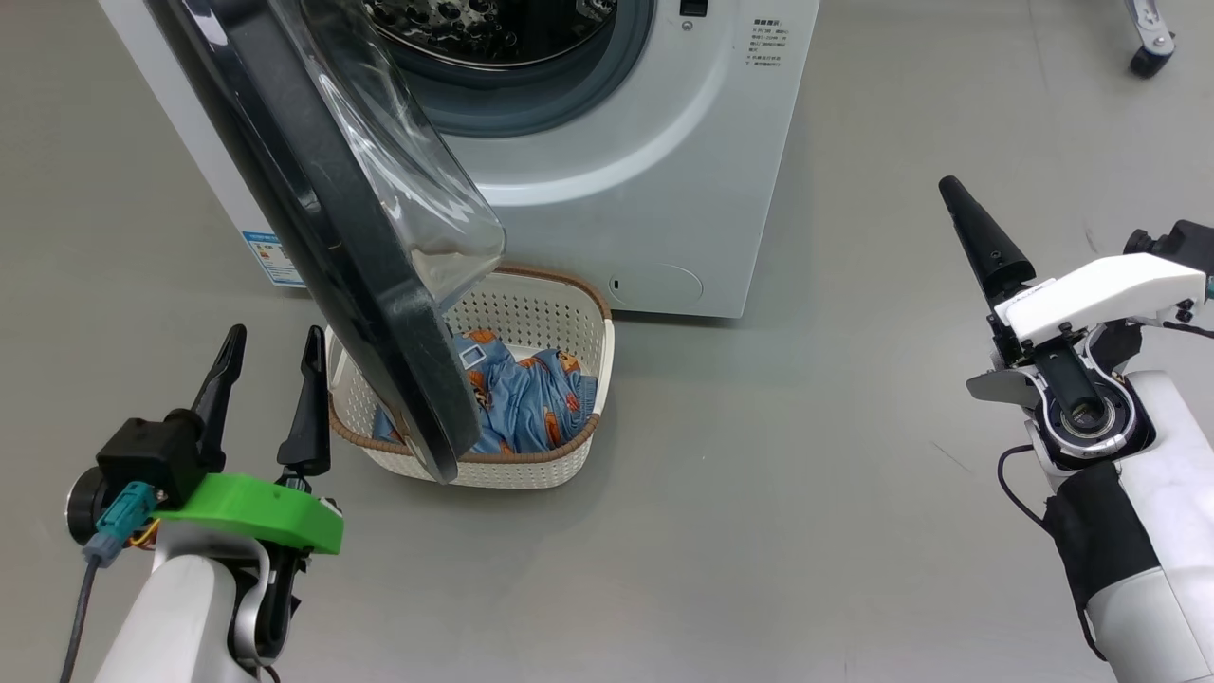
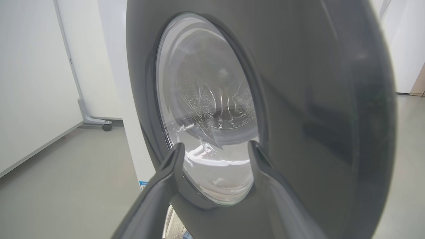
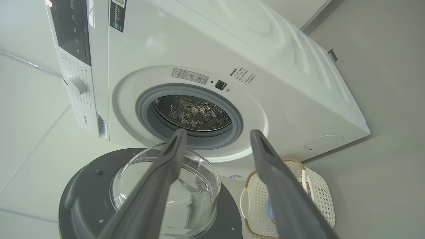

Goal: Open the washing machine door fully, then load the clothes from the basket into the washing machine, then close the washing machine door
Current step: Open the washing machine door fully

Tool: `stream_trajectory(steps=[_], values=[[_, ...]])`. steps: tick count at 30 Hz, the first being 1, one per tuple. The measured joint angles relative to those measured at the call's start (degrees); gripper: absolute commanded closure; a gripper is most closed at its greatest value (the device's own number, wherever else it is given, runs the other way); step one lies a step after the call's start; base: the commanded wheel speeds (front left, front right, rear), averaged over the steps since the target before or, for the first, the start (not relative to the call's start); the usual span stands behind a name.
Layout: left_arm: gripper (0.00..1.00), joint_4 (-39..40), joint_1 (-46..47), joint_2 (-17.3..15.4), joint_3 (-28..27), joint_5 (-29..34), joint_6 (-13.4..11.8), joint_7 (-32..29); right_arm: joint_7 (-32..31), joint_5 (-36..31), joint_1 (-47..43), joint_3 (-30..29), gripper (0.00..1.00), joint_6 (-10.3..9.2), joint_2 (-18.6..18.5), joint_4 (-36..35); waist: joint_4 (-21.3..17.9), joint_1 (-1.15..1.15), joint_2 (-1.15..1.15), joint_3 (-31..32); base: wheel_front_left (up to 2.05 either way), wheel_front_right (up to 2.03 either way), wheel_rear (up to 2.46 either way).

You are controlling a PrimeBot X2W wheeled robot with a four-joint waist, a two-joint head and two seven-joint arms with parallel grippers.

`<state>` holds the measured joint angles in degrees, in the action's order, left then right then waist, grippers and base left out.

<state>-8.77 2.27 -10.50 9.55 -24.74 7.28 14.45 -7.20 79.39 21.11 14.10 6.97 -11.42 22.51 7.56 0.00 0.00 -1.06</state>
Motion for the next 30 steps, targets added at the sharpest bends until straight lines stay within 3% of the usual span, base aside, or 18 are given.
stream_trajectory(steps=[10, 18, 23, 30], values=[[0.00, -0.04, -0.01, 0.01, -0.14, 0.68, 0.00, -0.01, 11.85, -11.67, -0.20, 2.41, 0.00, 0.02, -2.01, -2.05, -0.30, 0.00, 0.00, 0.12, 0.00, 0.00, 0.00], [0.00, -0.05, -0.38, 0.13, -0.97, 0.77, 0.00, -0.01, 23.18, -27.43, -1.05, 5.42, 0.00, 0.03, -7.82, -2.44, -0.48, 0.00, 0.00, 0.55, 0.00, 0.00, 0.00], [0.00, -0.16, -1.63, 0.15, -1.08, 1.32, 0.00, -0.01, 22.61, -34.65, -3.86, 7.70, 0.00, -0.10, -8.80, -2.20, -0.82, 0.00, 0.00, 0.78, 0.00, 0.00, 0.00], [0.00, -0.15, -2.33, 0.27, -2.16, 1.64, 0.00, -0.01, 22.15, -42.22, -7.08, 8.04, 0.00, -2.99, -9.76, -3.16, -1.43, 0.00, 0.00, 0.91, 0.00, 0.00, 0.00]])
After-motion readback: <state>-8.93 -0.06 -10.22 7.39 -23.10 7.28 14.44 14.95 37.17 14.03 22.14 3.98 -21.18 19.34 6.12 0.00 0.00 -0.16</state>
